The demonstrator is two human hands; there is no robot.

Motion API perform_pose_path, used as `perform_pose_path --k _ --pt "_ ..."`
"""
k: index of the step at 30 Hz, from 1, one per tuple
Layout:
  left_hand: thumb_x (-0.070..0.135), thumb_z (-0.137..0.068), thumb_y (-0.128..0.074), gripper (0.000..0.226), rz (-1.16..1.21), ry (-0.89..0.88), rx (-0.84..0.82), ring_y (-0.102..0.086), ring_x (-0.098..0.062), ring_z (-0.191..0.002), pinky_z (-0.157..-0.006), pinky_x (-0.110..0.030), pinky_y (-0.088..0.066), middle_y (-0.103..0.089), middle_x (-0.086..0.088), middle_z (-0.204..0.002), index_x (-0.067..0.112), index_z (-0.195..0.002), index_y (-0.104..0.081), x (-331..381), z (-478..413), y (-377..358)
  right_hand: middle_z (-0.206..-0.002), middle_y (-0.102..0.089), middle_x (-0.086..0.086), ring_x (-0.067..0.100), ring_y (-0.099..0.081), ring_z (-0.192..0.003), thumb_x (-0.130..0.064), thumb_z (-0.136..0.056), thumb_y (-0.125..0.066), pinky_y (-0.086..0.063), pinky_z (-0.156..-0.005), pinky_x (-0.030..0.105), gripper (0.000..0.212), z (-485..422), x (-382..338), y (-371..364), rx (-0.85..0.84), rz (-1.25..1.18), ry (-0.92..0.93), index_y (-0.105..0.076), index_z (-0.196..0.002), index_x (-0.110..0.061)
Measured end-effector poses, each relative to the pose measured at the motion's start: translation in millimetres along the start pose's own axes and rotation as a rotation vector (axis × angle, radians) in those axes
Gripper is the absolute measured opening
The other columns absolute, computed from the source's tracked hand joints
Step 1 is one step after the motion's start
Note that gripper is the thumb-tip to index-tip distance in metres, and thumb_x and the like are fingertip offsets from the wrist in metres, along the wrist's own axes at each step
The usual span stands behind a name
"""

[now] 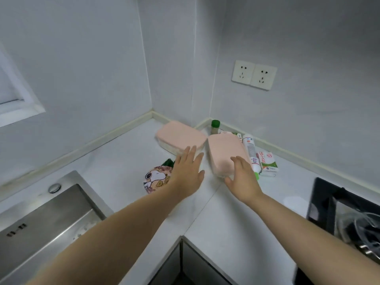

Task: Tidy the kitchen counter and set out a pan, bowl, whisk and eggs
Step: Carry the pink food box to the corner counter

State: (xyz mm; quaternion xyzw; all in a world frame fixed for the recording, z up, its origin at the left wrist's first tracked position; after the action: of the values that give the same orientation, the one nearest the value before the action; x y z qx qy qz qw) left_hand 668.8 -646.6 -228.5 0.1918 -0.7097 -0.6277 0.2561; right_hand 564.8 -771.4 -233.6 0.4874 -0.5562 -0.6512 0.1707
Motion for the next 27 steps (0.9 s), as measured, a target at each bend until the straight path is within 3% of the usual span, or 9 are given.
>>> perform_pose_path --k 2,5,10,13,15,18,23,27 --pt "0.034 -0.1 -0.034 0.057 0.076 -0.003 -0.051 -0.002 -0.023 -0.147 -0.118 -0.04 -0.007 -0.004 -0.008 -0.16 0.016 -0.151 -0.016 8.6 -23.2 -14.3 -0.148 -0.032 0.01 0.027 -0.03 -0.136 -0.021 -0.086 -0.06 -0.026 -0.112 0.033 0.064 -10.3 25.1 0.7 -0.013 -0.021 -0.074 -0.033 -0.142 -0.006" --pt "0.029 -0.099 -0.04 0.046 0.269 0.054 -0.123 -0.029 -0.021 -0.138 -0.112 -0.035 -0.026 -0.032 -0.007 -0.15 0.014 -0.142 -0.036 18.6 -51.1 -30.6 -0.147 -0.033 0.012 0.027 -0.028 -0.136 -0.02 -0.088 -0.059 -0.025 -0.11 0.032 0.063 -29.4 55.8 -0.3 -0.049 -0.046 -0.14 -0.032 -0.142 -0.005" --pt "0.014 -0.099 -0.041 0.031 0.577 0.305 -0.296 -0.052 -0.027 -0.119 -0.1 -0.034 -0.043 -0.056 -0.012 -0.124 0.003 -0.123 -0.055 18.5 -94.3 -72.3 -0.149 -0.032 0.013 0.027 -0.027 -0.139 -0.024 -0.088 -0.061 -0.026 -0.109 0.033 0.067 -74.0 98.2 -8.4 -0.117 -0.146 -0.252 -0.029 -0.144 -0.006" --pt "0.017 -0.094 -0.047 0.015 0.872 0.539 -0.335 -0.058 -0.027 -0.099 -0.089 -0.04 -0.049 -0.059 -0.006 -0.095 0.012 -0.098 -0.061 6.6 -109.7 -106.0 -0.143 -0.039 0.012 0.03 -0.04 -0.131 -0.034 -0.087 -0.063 -0.034 -0.103 0.035 0.071 -99.7 112.9 -14.8 -0.15 -0.217 -0.33 -0.03 -0.144 -0.009" --pt "0.024 -0.093 -0.05 0.024 1.002 0.698 -0.366 -0.057 -0.024 -0.1 -0.085 -0.038 -0.048 -0.058 -0.005 -0.108 0.015 -0.114 -0.056 2.4 -114.7 -124.8 -0.138 -0.045 0.012 0.03 -0.047 -0.124 -0.034 -0.088 -0.063 -0.038 -0.097 0.035 0.067 -119.4 122.1 -21.4 -0.182 -0.268 -0.383 -0.033 -0.142 -0.008" --pt "0.027 -0.095 -0.048 0.042 1.123 0.752 -0.447 -0.053 -0.027 -0.113 -0.087 -0.037 -0.044 -0.055 -0.008 -0.126 0.013 -0.135 -0.046 10.2 -121.5 -139.1 -0.129 -0.055 0.01 0.029 -0.054 -0.114 -0.033 -0.09 -0.058 -0.04 -0.086 0.029 0.057 -137.1 133.0 -34.1 -0.248 -0.342 -0.487 -0.037 -0.137 -0.008" --pt "0.034 -0.096 -0.051 0.053 1.277 0.886 -0.482 -0.041 -0.028 -0.128 -0.092 -0.04 -0.042 -0.04 -0.007 -0.143 0.015 -0.143 -0.036 11.4 -125.1 -153.5 -0.117 -0.062 0.012 0.029 -0.058 -0.103 -0.024 -0.09 -0.051 -0.044 -0.081 0.03 0.04 -149.1 145.3 -39.9 -0.226 -0.425 -0.635 -0.054 -0.125 -0.005" --pt "0.034 -0.097 -0.051 0.058 1.401 0.959 -0.512 -0.032 -0.03 -0.135 -0.104 -0.047 -0.036 -0.032 -0.007 -0.15 0.015 -0.147 -0.028 11.5 -122.0 -159.3 -0.114 -0.061 0.012 0.029 -0.058 -0.103 -0.022 -0.09 -0.049 -0.047 -0.083 0.031 0.04 -146.5 147.9 -38.8 -0.184 -0.467 -0.727 -0.055 -0.126 -0.005"
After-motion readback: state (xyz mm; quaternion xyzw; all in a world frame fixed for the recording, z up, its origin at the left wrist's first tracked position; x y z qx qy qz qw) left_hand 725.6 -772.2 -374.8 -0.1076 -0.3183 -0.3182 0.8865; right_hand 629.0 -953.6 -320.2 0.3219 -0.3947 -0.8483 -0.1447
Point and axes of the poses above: each hand's wrist, its own z-axis away from the middle knuckle, its own y-axis out of the back of the hand, x = y × z, the point moved 8 cm from there along -z, towards the middle knuckle
